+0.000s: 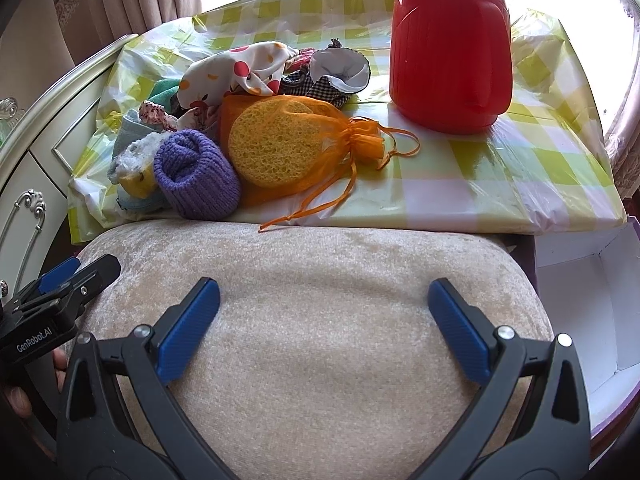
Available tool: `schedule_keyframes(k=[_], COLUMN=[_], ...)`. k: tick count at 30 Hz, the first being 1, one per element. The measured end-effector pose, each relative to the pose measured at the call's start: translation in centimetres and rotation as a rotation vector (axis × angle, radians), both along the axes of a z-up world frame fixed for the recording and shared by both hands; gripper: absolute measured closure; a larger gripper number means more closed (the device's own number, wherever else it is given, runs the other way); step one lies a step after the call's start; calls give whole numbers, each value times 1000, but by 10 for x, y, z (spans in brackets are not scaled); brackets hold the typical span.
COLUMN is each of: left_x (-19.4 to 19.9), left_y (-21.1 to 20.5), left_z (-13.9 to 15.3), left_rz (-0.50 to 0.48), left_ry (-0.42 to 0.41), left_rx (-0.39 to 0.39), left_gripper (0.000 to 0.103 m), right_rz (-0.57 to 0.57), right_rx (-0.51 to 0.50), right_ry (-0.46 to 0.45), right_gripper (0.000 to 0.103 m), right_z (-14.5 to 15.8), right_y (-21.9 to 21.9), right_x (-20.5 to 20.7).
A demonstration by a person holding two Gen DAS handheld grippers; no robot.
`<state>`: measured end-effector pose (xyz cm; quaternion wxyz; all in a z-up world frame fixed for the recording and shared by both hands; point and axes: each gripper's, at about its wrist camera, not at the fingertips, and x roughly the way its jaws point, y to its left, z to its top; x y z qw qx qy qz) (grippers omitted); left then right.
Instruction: Organize soft objects
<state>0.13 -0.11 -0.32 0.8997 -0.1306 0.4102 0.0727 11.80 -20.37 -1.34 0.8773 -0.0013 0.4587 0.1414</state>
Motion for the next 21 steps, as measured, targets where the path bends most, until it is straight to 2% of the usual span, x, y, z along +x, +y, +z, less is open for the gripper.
schedule_keyframes(k=[21], left_x=[2], left_y=[-1], left_z=[-1], left_rz=[7], left_ry=[-3], left_rx=[15], left_gripper=[0], right_rz=[6], right_rx=[-15], right_ry=[4], right_gripper=[0], right_z=[-2], right_y=[3], right_x=[5])
